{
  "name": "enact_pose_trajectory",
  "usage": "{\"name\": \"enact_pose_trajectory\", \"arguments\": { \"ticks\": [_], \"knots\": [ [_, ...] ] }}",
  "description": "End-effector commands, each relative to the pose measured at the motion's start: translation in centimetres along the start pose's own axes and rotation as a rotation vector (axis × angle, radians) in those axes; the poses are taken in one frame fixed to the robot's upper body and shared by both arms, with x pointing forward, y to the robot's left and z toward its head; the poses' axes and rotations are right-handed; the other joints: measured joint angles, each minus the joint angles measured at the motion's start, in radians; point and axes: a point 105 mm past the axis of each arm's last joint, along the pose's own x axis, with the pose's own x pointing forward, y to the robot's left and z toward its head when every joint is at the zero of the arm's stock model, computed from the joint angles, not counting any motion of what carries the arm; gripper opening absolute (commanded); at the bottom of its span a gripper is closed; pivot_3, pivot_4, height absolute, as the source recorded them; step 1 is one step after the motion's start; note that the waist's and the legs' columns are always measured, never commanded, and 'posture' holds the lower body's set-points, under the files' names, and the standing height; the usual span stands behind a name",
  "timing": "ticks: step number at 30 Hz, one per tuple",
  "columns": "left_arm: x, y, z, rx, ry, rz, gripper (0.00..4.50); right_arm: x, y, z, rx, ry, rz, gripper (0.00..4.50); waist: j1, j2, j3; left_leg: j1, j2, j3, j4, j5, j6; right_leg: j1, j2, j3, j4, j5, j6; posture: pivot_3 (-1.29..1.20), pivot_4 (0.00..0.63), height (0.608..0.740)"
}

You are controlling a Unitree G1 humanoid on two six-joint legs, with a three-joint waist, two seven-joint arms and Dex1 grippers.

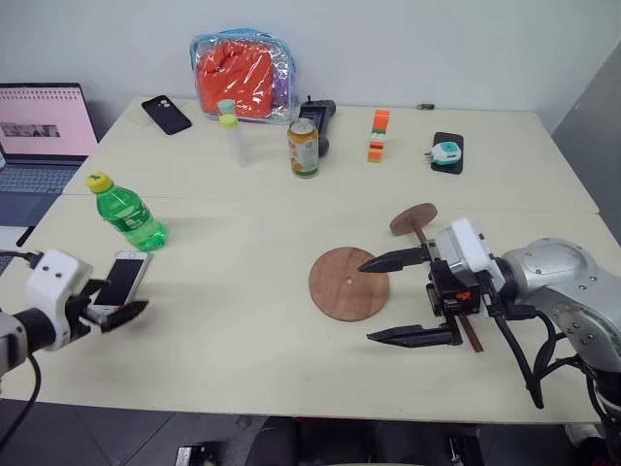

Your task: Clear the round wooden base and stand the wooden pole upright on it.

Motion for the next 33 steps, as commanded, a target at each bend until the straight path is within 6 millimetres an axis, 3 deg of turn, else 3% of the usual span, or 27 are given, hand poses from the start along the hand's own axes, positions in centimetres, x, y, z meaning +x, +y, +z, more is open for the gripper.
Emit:
{"name": "enact_pose_trajectory", "arguments": {
  "ticks": [1,4,8,13,15,20,24,28,33],
  "knots": [
    [-1.0,-1.1,4.8,0.116,-0.099,-0.075,4.46,-0.9,-1.3,1.3,-0.046,-0.066,-0.179,4.50,0.005,0.000,0.000,0.001,0.000,0.000,0.000,0.000,0.000,0.001,0.000,0.000,0.000,0.000,0.000,0.00,0.150,0.740],
    [-0.4,-2.8,7.4,0.179,-0.137,-0.179,4.46,-2.3,-2.1,0.9,-0.022,-0.085,-0.337,4.50,0.006,0.000,0.000,0.001,-0.001,0.001,0.000,0.000,0.000,0.001,0.000,0.001,0.001,0.000,0.000,0.00,0.150,0.740],
    [1.0,-5.6,11.4,0.257,-0.232,-0.297,4.46,-3.3,-1.3,-0.5,0.043,-0.021,-0.408,4.50,0.012,0.000,0.000,0.000,-0.002,0.003,0.000,0.000,0.000,0.001,0.001,0.000,0.000,0.000,0.000,0.00,0.150,0.740],
    [3.4,-11.3,15.6,0.381,-0.362,-0.502,4.46,-6.1,-1.3,-1.2,0.062,0.093,-0.488,4.50,0.012,0.001,0.001,0.000,-0.002,0.004,0.001,0.000,0.000,0.001,0.005,0.001,0.001,0.000,0.000,0.00,0.150,0.740],
    [4.5,-13.5,16.1,0.419,-0.396,-0.594,4.46,-7.2,-1.4,-1.5,0.080,0.107,-0.528,4.50,0.012,0.000,0.000,0.000,-0.002,0.005,0.002,0.000,0.000,0.001,0.005,0.001,0.002,0.000,0.000,0.00,0.150,0.740],
    [6.4,-16.0,17.5,0.505,-0.462,-0.720,4.46,-7.6,-2.1,-1.8,0.063,0.156,-0.622,4.50,-0.005,0.000,0.000,0.001,-0.002,0.006,0.002,0.000,0.000,0.001,0.007,0.001,0.003,0.000,0.000,0.00,0.150,0.740],
    [8.3,-18.1,17.7,0.658,-0.487,-0.777,4.46,-8.3,-4.4,-4.2,0.190,0.274,-0.763,4.50,-0.009,0.000,0.000,0.001,-0.001,0.006,0.002,0.000,0.000,0.001,0.008,0.002,0.003,0.000,0.000,0.00,0.150,0.740],
    [8.5,-20.1,17.7,0.731,-0.533,-0.831,4.46,-8.1,-6.8,-5.0,0.321,0.289,-0.854,4.50,-0.016,0.000,0.000,0.001,-0.002,0.006,0.004,0.000,0.000,0.000,0.007,0.003,0.005,0.000,0.000,0.00,0.150,0.740],
    [8.5,-20.8,17.0,0.729,-0.558,-0.847,4.46,-7.4,-9.0,-6.8,0.447,0.388,-0.905,4.50,-0.013,0.001,0.000,-0.001,-0.001,0.006,0.003,0.000,0.000,-0.002,0.007,0.003,0.006,0.000,0.000,0.00,0.150,0.740]
  ]
}}
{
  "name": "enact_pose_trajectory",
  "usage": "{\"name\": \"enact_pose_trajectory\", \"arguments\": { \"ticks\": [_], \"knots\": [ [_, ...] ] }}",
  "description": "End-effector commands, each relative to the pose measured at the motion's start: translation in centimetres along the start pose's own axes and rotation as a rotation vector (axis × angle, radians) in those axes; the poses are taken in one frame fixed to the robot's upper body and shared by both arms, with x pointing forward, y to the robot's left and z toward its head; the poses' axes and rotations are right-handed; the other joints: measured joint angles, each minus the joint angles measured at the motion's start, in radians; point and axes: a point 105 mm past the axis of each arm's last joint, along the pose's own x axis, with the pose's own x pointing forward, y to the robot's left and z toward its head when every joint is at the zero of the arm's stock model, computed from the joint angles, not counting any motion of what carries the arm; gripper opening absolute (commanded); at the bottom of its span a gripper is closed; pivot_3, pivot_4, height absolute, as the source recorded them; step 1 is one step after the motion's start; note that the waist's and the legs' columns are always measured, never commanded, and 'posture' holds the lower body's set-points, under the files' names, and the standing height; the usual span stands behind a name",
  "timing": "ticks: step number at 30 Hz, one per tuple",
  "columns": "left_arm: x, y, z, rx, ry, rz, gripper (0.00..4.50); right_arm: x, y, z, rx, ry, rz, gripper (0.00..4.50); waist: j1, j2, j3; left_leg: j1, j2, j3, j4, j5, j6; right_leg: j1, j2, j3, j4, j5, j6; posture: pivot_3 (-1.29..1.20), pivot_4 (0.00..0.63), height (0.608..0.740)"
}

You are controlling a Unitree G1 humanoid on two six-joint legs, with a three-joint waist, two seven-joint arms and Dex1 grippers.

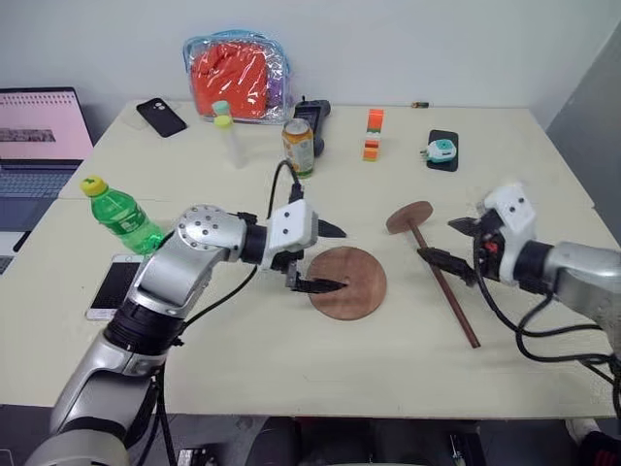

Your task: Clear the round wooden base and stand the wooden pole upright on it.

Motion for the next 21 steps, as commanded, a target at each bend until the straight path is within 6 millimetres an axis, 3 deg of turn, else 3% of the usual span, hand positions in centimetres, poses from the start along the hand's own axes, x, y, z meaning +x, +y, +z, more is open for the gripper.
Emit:
{"name": "enact_pose_trajectory", "arguments": {
  "ticks": [1,5,10,21],
  "knots": [
    [0.0,-0.6,0.5,0.039,-0.033,0.009,4.46,1.8,-1.1,-0.5,0.045,0.129,-0.051,4.50,-0.002,0.000,0.000,0.000,0.000,0.000,0.000,0.000,0.000,0.000,0.000,0.000,0.000,0.000,0.000,0.00,0.150,0.740],
    [0.3,-1.2,0.1,0.051,-0.032,0.012,4.46,3.0,-2.6,-1.0,0.059,0.222,-0.109,4.50,0.000,0.000,0.000,-0.001,-0.001,0.000,0.001,0.000,0.000,-0.001,-0.001,0.000,0.001,0.000,0.000,0.00,0.150,0.740],
    [0.8,-1.3,-0.2,0.049,-0.049,0.038,4.46,4.3,-2.9,-1.1,0.110,0.310,-0.052,4.50,0.003,0.000,0.000,-0.003,-0.002,0.000,0.004,0.000,0.000,-0.001,-0.002,0.000,0.001,0.000,0.000,0.00,0.150,0.740],
    [1.7,-2.8,0.0,0.065,-0.061,0.040,4.46,5.2,-4.7,-1.5,0.138,0.509,0.010,4.50,0.000,0.001,0.000,-0.007,-0.001,-0.002,0.009,0.000,0.001,-0.004,-0.001,-0.002,0.004,0.000,0.000,0.00,0.150,0.740]
  ]
}}
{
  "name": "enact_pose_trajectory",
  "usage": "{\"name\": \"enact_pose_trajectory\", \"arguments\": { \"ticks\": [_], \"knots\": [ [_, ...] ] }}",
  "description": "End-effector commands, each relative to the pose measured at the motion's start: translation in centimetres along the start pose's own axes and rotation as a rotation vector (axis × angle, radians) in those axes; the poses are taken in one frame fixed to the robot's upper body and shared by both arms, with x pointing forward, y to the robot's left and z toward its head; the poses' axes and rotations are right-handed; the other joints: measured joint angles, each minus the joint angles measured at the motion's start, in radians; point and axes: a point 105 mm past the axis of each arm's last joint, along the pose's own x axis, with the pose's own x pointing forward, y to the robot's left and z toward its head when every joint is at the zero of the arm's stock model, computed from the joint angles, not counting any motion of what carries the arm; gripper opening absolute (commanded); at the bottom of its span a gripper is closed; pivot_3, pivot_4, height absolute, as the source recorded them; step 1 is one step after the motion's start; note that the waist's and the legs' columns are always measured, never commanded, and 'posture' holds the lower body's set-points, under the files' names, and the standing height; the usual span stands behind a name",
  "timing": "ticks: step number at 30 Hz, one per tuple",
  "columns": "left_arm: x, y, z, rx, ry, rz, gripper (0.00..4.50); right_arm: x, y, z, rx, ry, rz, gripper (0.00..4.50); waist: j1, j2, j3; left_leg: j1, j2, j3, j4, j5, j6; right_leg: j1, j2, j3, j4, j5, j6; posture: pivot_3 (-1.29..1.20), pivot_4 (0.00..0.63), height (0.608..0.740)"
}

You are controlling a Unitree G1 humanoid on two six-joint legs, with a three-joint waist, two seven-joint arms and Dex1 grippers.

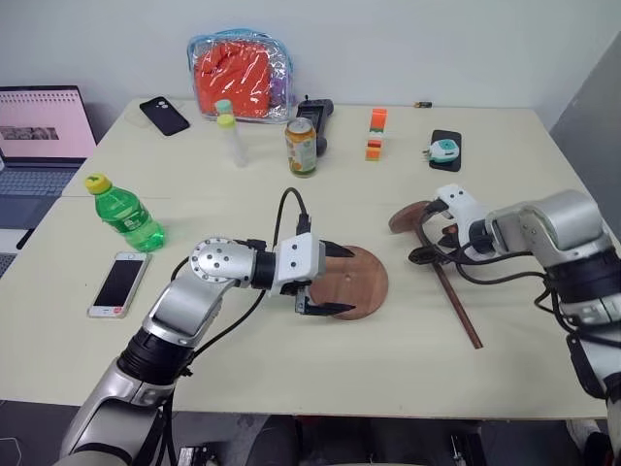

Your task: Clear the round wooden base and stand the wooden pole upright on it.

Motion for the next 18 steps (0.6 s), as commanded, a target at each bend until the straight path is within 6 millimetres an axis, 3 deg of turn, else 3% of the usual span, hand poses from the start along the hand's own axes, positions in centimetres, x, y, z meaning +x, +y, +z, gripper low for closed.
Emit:
{"name": "enact_pose_trajectory", "arguments": {
  "ticks": [1,7,13,18],
  "knots": [
    [0.1,-0.1,1.2,0.045,-0.024,0.015,4.46,-0.8,-0.3,1.1,-0.022,-0.003,0.019,4.50,0.000,0.000,0.000,0.000,0.000,0.000,0.000,0.000,0.000,0.000,0.000,0.000,0.000,0.000,0.000,0.00,0.150,0.740],
    [0.5,-1.0,1.2,0.036,-0.027,0.016,4.50,-0.5,-0.2,0.1,-0.024,0.076,0.049,3.27,0.000,0.000,0.000,-0.001,0.000,-0.001,0.001,0.000,0.000,-0.001,0.000,0.000,0.001,0.000,0.000,0.00,0.150,0.740],
    [0.7,-1.4,1.4,0.034,-0.027,0.016,4.50,-0.3,-0.6,-0.5,-0.010,0.100,0.048,1.68,0.001,0.000,0.000,-0.002,0.000,-0.001,0.001,0.000,0.000,-0.001,0.000,0.000,0.002,0.000,0.000,0.00,0.150,0.740],
    [0.8,-1.4,1.5,0.032,-0.026,0.017,4.50,-0.5,-0.7,-0.6,0.031,0.102,0.044,1.53,0.001,0.000,0.000,-0.002,0.000,-0.001,0.001,0.000,0.000,-0.001,-0.001,0.000,0.002,0.000,0.000,0.00,0.150,0.740]
  ]
}}
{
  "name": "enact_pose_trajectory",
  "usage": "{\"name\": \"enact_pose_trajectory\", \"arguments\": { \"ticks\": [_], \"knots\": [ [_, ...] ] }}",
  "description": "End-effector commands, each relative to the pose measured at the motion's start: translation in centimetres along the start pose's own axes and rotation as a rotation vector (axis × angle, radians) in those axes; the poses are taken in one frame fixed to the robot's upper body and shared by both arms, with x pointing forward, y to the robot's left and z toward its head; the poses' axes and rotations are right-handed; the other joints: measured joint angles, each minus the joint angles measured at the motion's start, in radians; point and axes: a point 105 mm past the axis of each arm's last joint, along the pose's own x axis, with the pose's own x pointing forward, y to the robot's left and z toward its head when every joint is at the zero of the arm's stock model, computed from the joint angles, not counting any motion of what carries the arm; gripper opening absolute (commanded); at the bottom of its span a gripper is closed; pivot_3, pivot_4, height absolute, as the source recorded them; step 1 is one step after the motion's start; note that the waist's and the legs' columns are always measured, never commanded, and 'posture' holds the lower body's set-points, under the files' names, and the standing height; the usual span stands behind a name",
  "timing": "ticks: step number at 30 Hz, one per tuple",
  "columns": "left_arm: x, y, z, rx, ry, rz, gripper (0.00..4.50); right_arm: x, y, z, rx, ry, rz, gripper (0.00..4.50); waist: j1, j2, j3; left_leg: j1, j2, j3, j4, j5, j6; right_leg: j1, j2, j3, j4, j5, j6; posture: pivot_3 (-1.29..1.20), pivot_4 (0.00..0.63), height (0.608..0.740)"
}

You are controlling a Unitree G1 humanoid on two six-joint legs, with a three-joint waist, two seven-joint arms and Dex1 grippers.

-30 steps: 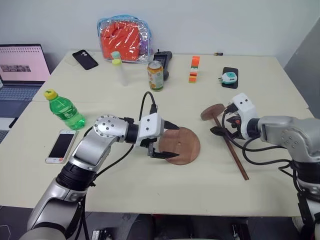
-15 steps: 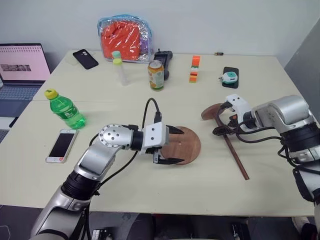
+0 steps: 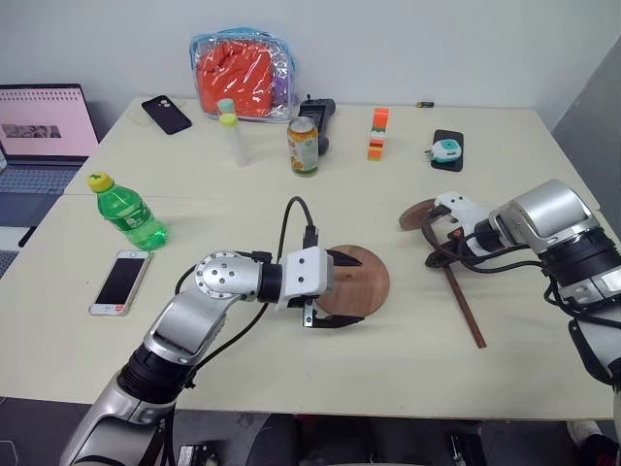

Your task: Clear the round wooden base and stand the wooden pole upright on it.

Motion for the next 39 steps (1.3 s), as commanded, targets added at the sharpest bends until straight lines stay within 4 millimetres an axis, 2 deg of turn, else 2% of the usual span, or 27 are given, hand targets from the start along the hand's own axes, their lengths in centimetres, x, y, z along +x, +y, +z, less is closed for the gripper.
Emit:
{"name": "enact_pose_trajectory", "arguments": {
  "ticks": [1,6,11,15,18,20,22,24,26,31,35,39],
  "knots": [
    [0.3,-0.3,0.9,0.034,-0.017,-0.008,4.50,-1.2,-0.2,0.8,0.035,-0.037,-0.006,1.39,0.000,0.000,0.000,0.000,0.000,0.000,0.000,0.000,0.000,0.000,0.000,0.000,0.000,0.000,0.000,0.00,0.150,0.740],
    [-0.1,0.3,0.7,0.033,-0.006,0.000,4.50,-3.4,-0.2,2.2,0.076,-0.129,-0.016,0.29,0.000,0.000,0.000,0.000,0.000,0.000,0.000,0.000,0.000,-0.001,0.000,0.000,0.001,0.000,0.000,0.00,0.150,0.740],
    [-1.2,1.1,0.1,0.027,0.033,0.018,4.50,-6.2,0.8,3.0,0.139,-0.248,0.013,0.24,0.000,0.000,0.000,-0.008,0.000,0.002,0.001,0.000,0.000,-0.011,0.000,0.002,0.005,0.000,0.000,0.00,0.150,0.740],
    [-2.3,2.0,-0.1,0.013,0.051,0.038,4.50,-8.0,1.7,3.2,0.093,-0.386,0.024,0.24,0.002,0.000,0.000,-0.009,0.000,0.002,0.001,0.000,0.000,-0.012,0.000,0.001,0.005,0.000,0.000,0.00,0.150,0.740],
    [-3.4,3.0,0.0,-0.020,0.043,0.081,4.50,-11.0,4.7,5.8,-0.098,-0.700,0.008,0.24,0.002,0.000,0.000,-0.009,0.000,0.002,0.001,0.000,0.000,-0.012,0.000,0.002,0.005,0.000,0.000,0.00,0.150,0.740],
    [-4.1,3.3,-0.1,-0.049,0.044,0.104,4.50,-12.6,6.9,7.0,-0.146,-0.933,0.076,0.24,-0.005,0.000,0.000,-0.009,0.000,0.002,0.001,0.000,0.000,-0.013,0.000,0.002,0.006,0.000,0.000,0.00,0.150,0.740],
    [-5.3,3.6,-0.8,-0.079,0.077,0.135,4.50,-13.9,9.5,7.7,-0.238,-1.178,0.108,0.24,-0.008,0.001,-0.001,-0.009,0.003,0.002,0.001,0.000,0.000,-0.013,0.000,0.002,0.007,0.000,0.000,0.00,0.150,0.740],
    [-6.5,3.7,-1.7,-0.087,0.131,0.163,4.50,-14.7,11.7,7.6,-0.327,-1.342,0.094,0.24,-0.009,0.000,-0.001,-0.008,0.002,0.001,0.000,0.000,0.000,-0.013,0.001,0.001,0.008,0.000,0.000,0.00,0.150,0.740],
    [-7.3,3.5,-2.3,-0.092,0.171,0.169,4.50,-14.4,12.9,7.3,-0.367,-1.426,0.071,0.24,-0.011,0.003,0.000,-0.008,0.003,0.001,0.000,0.000,0.000,-0.013,0.001,0.001,0.007,0.000,0.000,0.00,0.150,0.740],
    [-8.1,2.9,-2.3,-0.108,0.194,0.144,4.50,-11.4,15.7,5.8,-0.425,-1.499,0.124,0.24,-0.008,0.002,0.000,-0.008,0.000,0.001,0.002,0.001,-0.001,-0.012,0.001,0.001,0.008,0.000,0.000,0.00,0.150,0.740],
    [-8.2,2.5,-2.8,-0.127,0.205,0.108,4.50,-9.1,15.9,5.5,-0.386,-1.522,0.122,0.24,-0.011,0.002,0.000,-0.007,0.000,0.002,0.002,0.001,-0.001,-0.013,0.001,0.002,0.010,0.000,0.000,0.00,0.150,0.740],
    [-8.0,2.3,-2.8,-0.120,0.207,0.076,4.50,-7.8,16.3,5.3,-0.388,-1.531,0.129,0.24,-0.011,0.002,0.000,-0.006,0.001,0.002,0.002,0.003,-0.005,-0.013,0.002,0.002,0.011,0.000,0.000,0.00,0.150,0.740]
  ]
}}
